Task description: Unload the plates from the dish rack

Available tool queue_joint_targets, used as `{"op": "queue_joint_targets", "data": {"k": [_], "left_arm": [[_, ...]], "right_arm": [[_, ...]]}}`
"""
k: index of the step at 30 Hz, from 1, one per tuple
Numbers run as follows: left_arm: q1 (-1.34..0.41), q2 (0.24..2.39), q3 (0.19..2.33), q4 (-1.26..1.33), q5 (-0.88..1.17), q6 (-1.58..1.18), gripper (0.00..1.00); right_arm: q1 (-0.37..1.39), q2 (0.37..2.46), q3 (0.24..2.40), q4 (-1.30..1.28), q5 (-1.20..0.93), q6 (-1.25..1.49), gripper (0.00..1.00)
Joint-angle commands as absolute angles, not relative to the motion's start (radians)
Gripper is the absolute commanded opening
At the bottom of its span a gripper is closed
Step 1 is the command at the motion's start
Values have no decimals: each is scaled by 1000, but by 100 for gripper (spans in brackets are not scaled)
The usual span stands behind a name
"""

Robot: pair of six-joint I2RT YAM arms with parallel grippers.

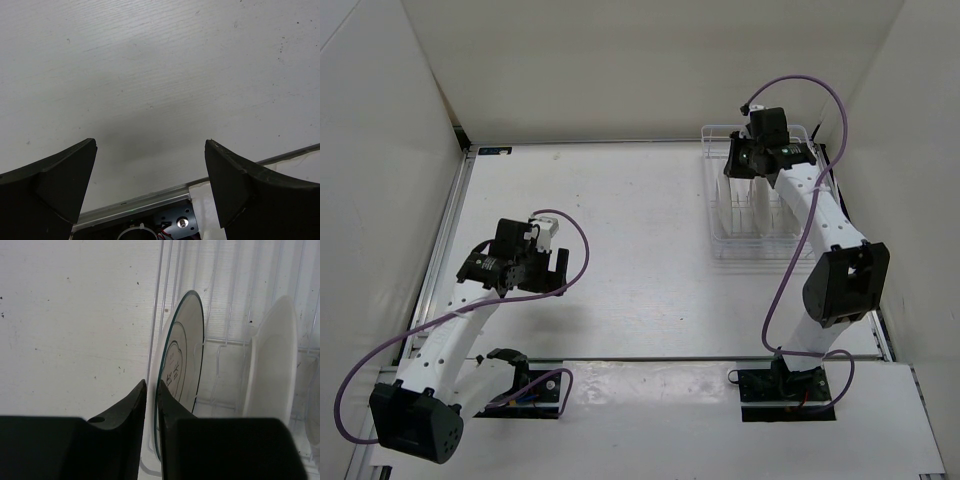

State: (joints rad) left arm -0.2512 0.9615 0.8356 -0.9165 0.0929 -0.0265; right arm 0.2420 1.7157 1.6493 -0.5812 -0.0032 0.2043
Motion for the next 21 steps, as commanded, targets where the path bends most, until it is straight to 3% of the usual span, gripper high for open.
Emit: {"op": "queue_joint_targets", "data": {"k": [1, 4, 18, 21], "left_arm": [[-250, 960, 877, -919, 104, -32, 100], [-250, 963, 876, -919, 106, -31, 100], [-249, 962, 879, -920, 107, -29, 100], [-249, 959, 877, -920, 107, -29, 100]], "right_arm": [[239, 1730, 1658, -569, -35, 215, 18], [236, 1738, 1657, -572, -38, 216, 12], [238, 1753, 1657, -583, -14, 210, 10], [236, 1758, 1660, -586, -11, 209, 2]]}}
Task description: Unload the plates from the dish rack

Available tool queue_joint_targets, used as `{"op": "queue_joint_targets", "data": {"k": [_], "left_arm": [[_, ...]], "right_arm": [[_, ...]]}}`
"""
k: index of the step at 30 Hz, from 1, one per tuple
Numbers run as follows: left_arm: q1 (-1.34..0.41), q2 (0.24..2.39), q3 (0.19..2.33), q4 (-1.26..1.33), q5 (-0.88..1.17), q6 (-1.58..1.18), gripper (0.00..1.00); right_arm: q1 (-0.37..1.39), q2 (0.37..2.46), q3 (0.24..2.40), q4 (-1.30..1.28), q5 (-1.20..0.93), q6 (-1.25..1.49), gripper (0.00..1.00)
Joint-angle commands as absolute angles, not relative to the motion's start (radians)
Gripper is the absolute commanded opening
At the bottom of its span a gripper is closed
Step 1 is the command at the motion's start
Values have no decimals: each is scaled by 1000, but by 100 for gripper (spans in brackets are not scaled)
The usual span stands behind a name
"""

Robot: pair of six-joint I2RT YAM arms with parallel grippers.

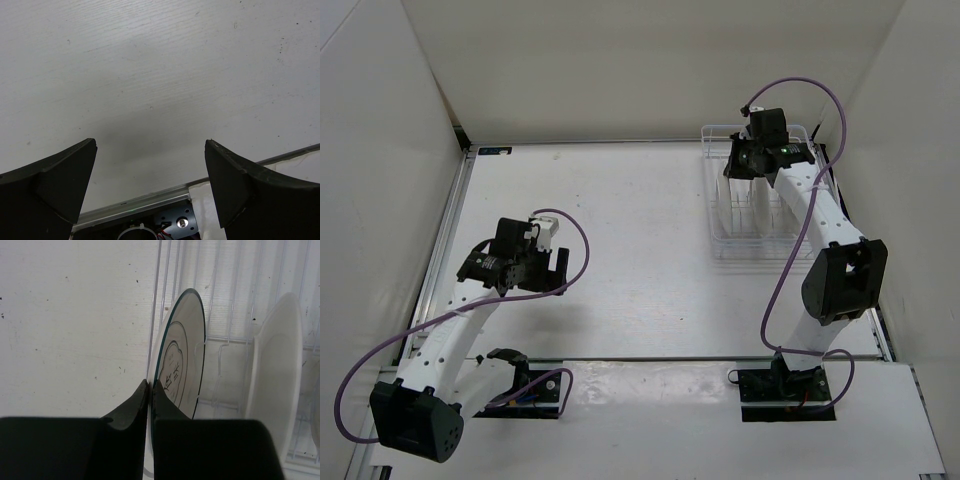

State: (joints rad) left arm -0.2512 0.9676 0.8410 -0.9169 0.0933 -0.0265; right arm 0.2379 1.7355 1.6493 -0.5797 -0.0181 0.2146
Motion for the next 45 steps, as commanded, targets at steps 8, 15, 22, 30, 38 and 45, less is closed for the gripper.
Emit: {"op": "queue_joint_targets", "data": {"k": [8, 15, 22, 30, 38, 45], "left_arm": [[-249, 959, 877, -920, 106, -31, 100], [-250, 959, 877, -920, 106, -31, 100], [-249, 956, 879, -920, 106, -28, 100], [-249, 954, 876, -923, 109, -28, 100], [-249, 953, 874, -922, 106, -28, 100], [-249, 950, 874, -923, 104, -28, 100]], "right_arm": [[235, 1750, 1706, -618, -5, 202, 0], [232, 1736, 1738, -635, -5, 192, 0], [230, 1732, 1775, -653, -31, 196, 0], [230, 1727, 1769, -661, -21, 198, 0], [230, 1735, 1738, -643, -32, 210, 0], [235, 1733, 1735, -646, -31, 210, 0]]}}
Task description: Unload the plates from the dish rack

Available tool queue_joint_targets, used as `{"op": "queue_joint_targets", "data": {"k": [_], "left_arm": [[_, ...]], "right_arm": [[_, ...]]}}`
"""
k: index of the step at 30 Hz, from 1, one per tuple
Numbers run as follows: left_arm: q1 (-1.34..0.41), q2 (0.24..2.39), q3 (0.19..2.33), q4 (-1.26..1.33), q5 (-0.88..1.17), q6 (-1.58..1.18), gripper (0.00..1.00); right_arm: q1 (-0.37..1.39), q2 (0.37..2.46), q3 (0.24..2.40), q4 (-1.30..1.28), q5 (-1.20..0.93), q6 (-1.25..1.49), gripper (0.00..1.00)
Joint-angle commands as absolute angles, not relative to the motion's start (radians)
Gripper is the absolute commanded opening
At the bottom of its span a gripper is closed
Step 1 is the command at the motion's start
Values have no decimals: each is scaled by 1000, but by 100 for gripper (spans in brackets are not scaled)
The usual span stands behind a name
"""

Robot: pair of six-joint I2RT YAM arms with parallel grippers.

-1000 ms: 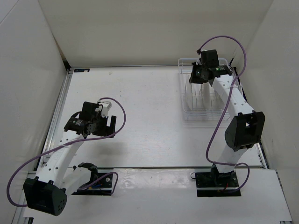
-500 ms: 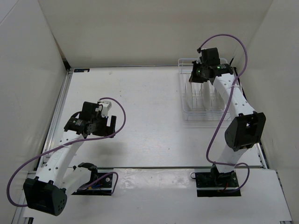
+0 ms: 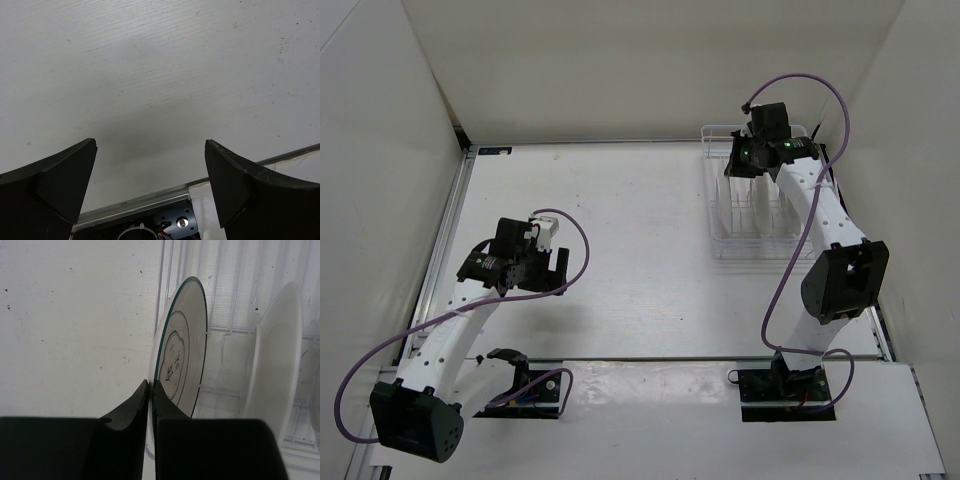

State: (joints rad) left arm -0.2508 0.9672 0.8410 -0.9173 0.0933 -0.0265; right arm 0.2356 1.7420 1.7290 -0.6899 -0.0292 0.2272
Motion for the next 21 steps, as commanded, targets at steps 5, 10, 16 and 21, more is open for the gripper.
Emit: {"op": "queue_joint_targets", "data": {"k": [5, 10, 16, 21], "left_arm": [[-249, 953, 876, -922, 109, -28, 100], [-249, 956, 877, -922, 107, -28, 100], [-250, 959, 876, -922, 109, -28, 100], [-249, 960, 876, -922, 109, -28, 100]], "right_arm": [[230, 1733, 1686, -629, -35, 218, 18], [229, 1736, 1641, -612, -40, 227, 25], [232, 1755, 1643, -615, -48, 229, 20], [232, 1767, 1680, -626, -48, 222, 3]]}}
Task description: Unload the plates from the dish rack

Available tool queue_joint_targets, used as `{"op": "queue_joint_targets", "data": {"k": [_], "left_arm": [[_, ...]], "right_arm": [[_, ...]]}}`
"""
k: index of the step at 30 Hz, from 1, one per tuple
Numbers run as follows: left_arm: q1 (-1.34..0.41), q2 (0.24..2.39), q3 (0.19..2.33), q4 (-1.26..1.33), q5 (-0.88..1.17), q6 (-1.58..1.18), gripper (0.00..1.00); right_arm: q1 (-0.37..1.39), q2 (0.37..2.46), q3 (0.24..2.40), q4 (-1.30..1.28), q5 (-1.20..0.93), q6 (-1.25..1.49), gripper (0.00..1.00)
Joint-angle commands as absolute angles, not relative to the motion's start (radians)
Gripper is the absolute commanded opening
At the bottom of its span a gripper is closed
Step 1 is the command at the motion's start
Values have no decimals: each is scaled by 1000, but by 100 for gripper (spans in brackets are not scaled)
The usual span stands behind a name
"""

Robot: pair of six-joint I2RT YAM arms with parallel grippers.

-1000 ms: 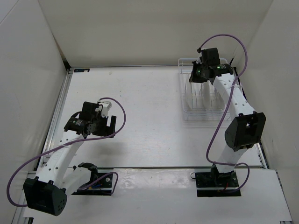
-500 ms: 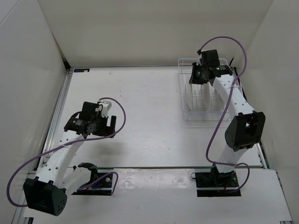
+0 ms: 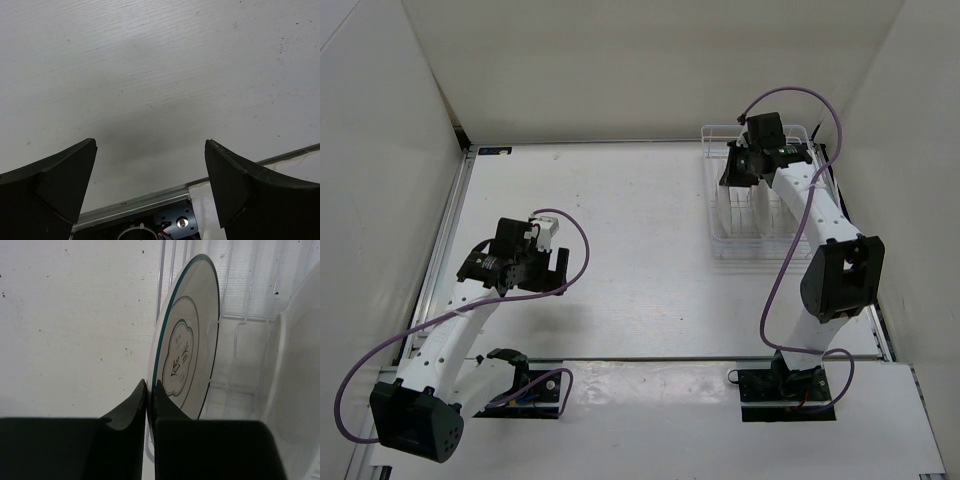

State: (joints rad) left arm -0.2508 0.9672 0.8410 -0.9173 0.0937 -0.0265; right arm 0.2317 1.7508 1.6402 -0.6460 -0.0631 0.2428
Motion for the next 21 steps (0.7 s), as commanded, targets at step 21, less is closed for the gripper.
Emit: {"op": "queue_joint_targets", "data": {"k": [21], "left_arm": [[-249, 963, 880, -922, 112, -28, 100]], "right_arm": [[229, 1698, 1859, -759, -31, 201, 0]]}}
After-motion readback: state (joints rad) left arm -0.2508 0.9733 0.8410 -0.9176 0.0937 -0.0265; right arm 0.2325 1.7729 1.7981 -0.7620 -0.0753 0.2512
